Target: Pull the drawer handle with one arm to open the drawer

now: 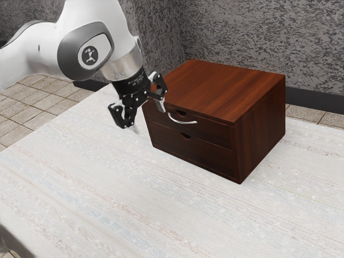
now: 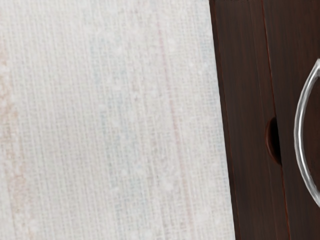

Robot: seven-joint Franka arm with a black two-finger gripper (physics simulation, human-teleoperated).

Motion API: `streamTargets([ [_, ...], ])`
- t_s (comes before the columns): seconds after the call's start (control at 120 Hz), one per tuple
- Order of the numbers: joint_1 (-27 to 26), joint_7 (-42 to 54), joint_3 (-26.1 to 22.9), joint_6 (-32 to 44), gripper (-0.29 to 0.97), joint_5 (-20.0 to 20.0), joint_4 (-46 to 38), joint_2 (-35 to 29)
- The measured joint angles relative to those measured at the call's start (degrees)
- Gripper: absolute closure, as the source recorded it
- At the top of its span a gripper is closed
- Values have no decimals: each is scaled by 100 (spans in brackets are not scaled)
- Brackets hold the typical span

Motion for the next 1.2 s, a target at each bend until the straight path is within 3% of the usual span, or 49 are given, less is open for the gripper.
streamTargets([
  [0.25, -189, -809, -41, 742, 8, 51, -267, 138],
  [0.4, -201, -1127, -46, 1216, 9, 65, -1047, -294],
  [0.6, -228, -1381, -39, 1610, 11, 74, -1275, -331],
  [1.2, -116, -1612, 85, 2207, 11, 235, -941, 182],
])
